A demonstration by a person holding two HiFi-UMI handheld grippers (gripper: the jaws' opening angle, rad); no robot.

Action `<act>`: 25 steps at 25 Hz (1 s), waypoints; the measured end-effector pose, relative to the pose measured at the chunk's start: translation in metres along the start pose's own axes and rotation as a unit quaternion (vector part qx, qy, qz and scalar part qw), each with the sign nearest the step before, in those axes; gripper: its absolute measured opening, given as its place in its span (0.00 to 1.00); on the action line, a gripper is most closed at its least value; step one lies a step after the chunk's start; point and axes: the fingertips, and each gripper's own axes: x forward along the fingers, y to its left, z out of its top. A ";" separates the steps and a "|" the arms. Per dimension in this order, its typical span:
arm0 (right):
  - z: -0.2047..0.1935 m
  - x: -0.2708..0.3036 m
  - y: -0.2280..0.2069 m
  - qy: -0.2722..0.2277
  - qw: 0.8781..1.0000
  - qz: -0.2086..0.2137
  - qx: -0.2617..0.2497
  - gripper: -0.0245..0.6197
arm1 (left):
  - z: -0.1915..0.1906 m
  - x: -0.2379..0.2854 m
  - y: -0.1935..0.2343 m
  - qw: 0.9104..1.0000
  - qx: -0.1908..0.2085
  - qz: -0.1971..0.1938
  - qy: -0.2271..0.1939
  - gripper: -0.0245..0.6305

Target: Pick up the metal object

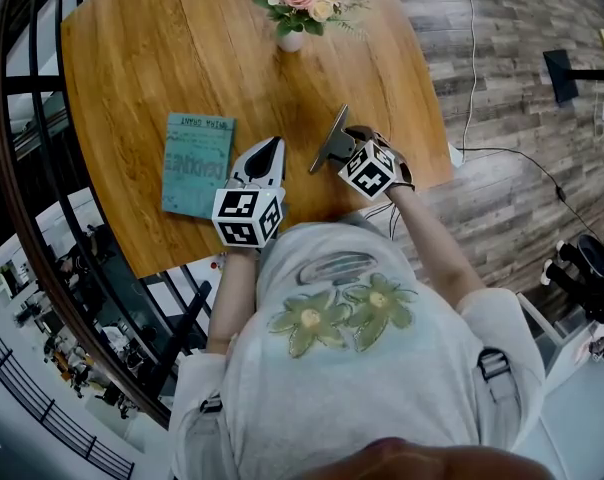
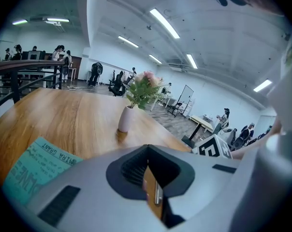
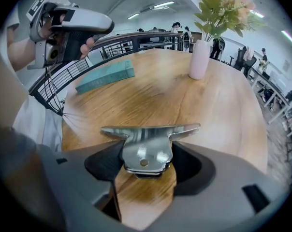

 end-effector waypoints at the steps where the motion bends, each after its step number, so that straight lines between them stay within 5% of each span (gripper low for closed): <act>1: 0.000 0.000 0.000 0.000 1.000 -0.001 -0.001 0.51 | -0.001 0.000 0.000 1.000 0.000 0.000 0.001 0.06; 25: 0.009 -0.014 0.004 -0.006 1.000 -0.016 -0.020 0.49 | -0.004 -0.013 0.002 1.000 0.000 0.002 -0.006 0.06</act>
